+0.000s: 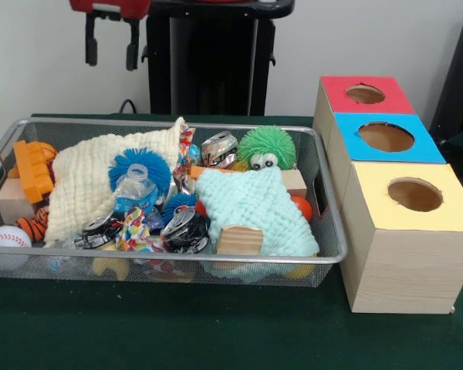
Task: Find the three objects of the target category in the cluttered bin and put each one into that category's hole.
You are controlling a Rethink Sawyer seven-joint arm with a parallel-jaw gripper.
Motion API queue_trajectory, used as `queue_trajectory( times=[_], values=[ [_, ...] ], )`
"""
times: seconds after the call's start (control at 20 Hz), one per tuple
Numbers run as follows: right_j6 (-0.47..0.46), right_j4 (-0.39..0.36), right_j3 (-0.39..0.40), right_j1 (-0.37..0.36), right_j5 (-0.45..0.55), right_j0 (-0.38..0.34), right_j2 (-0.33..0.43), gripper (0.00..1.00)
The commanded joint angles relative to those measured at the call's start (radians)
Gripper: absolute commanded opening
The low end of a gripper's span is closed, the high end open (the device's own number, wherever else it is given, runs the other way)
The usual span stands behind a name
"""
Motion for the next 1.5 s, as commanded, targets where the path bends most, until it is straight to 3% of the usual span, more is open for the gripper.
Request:
queue_trajectory(
  times=[0.05, 0.3, 0.45, 0.65, 1.0, 1.5],
  values=[
    [-0.244, -0.115, -0.089, 0.11, 0.006, -0.105, 0.229, 1.0],
    [-0.219, -0.139, -0.101, 0.095, 0.048, -0.124, 0.275, 1.0],
    [-0.228, -0.099, -0.091, 0.056, 0.115, -0.138, 0.323, 1.0],
    [-0.24, -0.056, -0.132, 0.013, 0.229, -0.116, 0.354, 1.0],
    [-0.263, -0.028, -0.189, 0.015, 0.276, -0.152, 0.467, 1.0],
    [-0.258, -0.167, -0.352, 0.123, 0.269, -0.159, 0.435, 1.0]
  ],
)
